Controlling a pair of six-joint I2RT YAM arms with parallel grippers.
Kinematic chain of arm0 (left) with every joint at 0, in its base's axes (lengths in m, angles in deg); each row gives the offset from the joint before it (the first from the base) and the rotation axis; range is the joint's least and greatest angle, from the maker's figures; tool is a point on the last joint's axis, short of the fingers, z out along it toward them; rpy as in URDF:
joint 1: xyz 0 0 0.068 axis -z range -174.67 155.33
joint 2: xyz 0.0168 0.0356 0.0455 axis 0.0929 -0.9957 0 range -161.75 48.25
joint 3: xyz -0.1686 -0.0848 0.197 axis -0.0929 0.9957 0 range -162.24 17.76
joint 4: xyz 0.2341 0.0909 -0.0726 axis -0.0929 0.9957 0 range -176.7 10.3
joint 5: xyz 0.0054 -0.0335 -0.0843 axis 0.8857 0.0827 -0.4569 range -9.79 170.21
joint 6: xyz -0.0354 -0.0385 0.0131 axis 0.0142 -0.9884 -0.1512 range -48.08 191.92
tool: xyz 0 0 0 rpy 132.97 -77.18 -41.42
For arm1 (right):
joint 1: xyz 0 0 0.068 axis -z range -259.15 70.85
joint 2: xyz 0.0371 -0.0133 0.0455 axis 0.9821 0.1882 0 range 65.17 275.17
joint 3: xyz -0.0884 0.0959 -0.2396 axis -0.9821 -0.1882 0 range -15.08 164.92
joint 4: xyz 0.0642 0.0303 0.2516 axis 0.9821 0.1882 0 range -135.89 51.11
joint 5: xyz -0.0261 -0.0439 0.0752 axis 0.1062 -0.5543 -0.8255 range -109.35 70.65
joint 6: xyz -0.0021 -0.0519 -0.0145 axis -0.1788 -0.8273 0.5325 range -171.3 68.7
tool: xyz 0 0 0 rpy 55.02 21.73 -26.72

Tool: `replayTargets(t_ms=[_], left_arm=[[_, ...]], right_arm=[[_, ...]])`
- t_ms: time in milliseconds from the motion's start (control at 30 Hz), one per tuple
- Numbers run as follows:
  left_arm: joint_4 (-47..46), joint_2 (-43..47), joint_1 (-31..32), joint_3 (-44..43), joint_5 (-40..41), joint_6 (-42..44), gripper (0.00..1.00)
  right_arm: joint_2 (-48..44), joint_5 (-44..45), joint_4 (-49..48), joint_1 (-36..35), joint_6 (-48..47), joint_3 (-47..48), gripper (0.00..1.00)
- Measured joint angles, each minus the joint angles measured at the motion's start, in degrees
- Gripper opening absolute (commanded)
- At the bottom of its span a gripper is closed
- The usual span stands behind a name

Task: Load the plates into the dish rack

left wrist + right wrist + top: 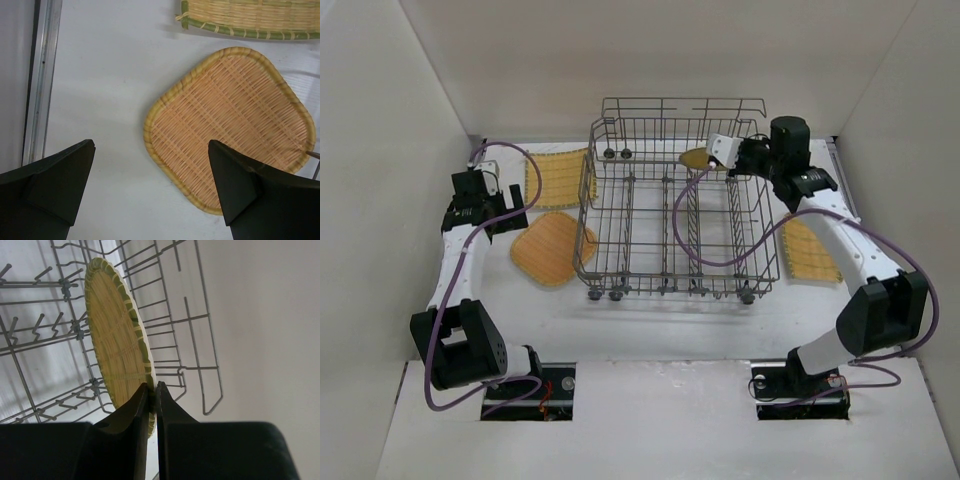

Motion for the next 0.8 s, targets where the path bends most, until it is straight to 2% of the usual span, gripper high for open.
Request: replayTargets(t_ms=[500,567,633,767,800], left_arm=[[-0.1,-0.9,-1.8,-0.6,0.0,0.0,0.99],[0.0,-1.3,-1.8,-1.0,0.0,0.0,0.99],[-0.1,-1.7,-1.9,-1.6,0.0,0.0,0.99],[-0.2,-2.4,-2.2,-2.8,-0.1,0.0,0.99],[-0.2,-2.5,-2.2,-3.0,-0.1,0.0,0.99]], right_arm=[[3.9,0.1,-2.6,0.0,-0.8,-6.5,0.0],[4.3,0.3,-3.0,0.0,-0.8,-6.7,0.08],[4.3,0.5,-3.5,0.0,-0.8,-7.5,0.24],[4.3,0.1,-3.1,0.0,0.2,-9.2,0.44],[4.3,-0.1,-2.8,0.0,0.6,-9.4,0.55]])
